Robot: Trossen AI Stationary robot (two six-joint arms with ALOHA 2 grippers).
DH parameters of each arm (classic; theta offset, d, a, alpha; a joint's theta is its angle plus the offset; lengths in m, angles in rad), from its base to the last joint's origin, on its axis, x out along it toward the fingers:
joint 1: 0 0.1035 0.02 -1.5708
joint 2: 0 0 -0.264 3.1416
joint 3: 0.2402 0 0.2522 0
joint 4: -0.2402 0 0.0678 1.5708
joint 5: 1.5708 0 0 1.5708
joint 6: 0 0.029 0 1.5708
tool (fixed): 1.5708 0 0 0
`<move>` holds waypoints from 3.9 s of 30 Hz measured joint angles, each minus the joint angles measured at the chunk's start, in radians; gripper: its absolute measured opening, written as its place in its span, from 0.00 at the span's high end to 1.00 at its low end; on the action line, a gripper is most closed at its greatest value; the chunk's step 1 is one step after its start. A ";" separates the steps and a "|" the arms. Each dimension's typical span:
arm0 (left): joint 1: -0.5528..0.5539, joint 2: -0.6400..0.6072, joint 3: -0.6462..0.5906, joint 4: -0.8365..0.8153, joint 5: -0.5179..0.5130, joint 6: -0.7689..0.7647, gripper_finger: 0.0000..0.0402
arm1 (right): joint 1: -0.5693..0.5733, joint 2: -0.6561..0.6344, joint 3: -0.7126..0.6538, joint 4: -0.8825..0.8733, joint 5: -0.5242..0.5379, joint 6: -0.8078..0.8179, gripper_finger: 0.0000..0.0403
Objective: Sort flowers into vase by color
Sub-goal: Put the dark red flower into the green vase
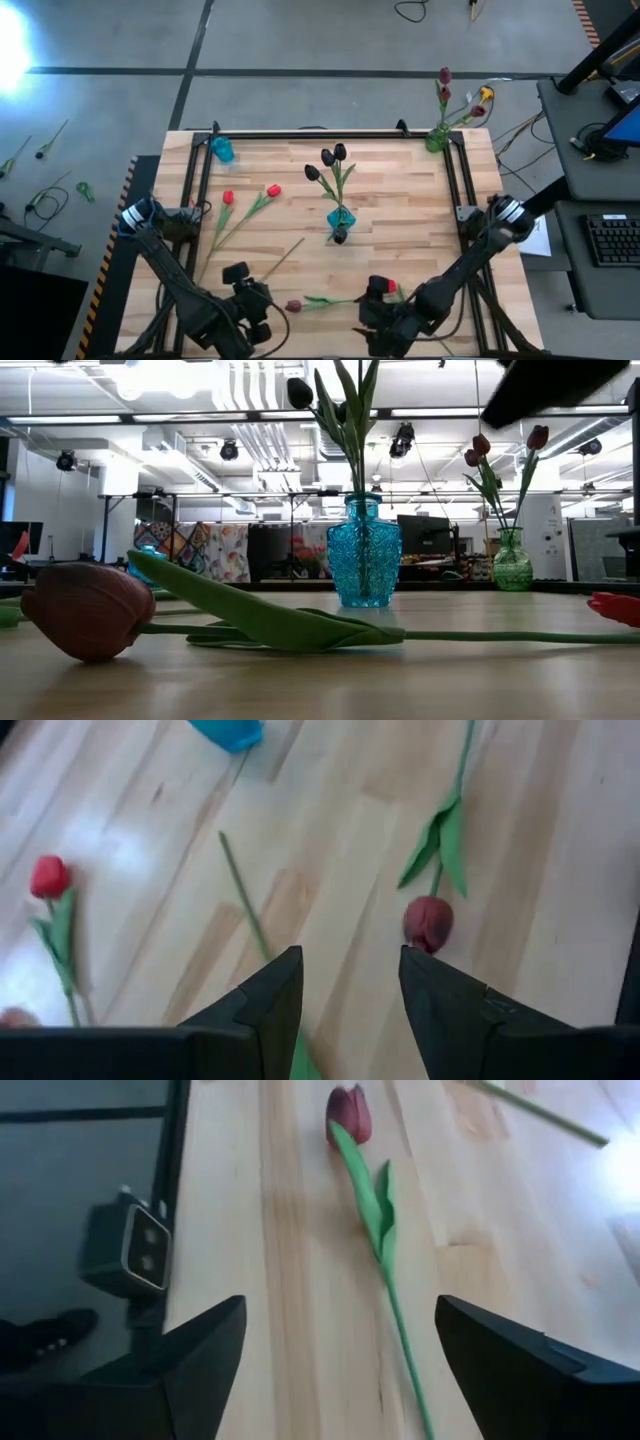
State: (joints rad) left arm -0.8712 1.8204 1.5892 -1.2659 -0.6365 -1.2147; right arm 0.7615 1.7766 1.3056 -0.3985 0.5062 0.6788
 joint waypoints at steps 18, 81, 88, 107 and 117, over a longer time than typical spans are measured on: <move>0.035 -0.189 -0.514 0.494 0.104 -0.210 0.62 | -0.230 0.203 0.000 0.282 -0.120 -0.168 0.34; 0.027 -0.650 -0.673 0.315 -0.374 -0.078 0.81 | -0.021 -0.396 0.211 0.263 -0.119 -0.322 0.97; 0.027 -0.624 -0.673 0.322 -0.379 -0.077 0.81 | -0.060 -0.539 0.177 0.278 0.366 -0.568 0.97; 0.295 -0.521 -0.671 0.459 -0.394 -0.101 0.81 | -0.865 -0.824 -0.516 0.962 -0.339 -0.618 0.97; 0.630 -0.554 -0.629 0.457 -0.390 -0.099 0.81 | -1.251 -0.937 -0.537 1.211 -0.348 -0.940 0.97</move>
State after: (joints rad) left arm -0.2414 1.2665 0.9600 -0.8093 -1.0268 -1.3137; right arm -0.4897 0.8400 0.7684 0.8127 0.1585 -0.2615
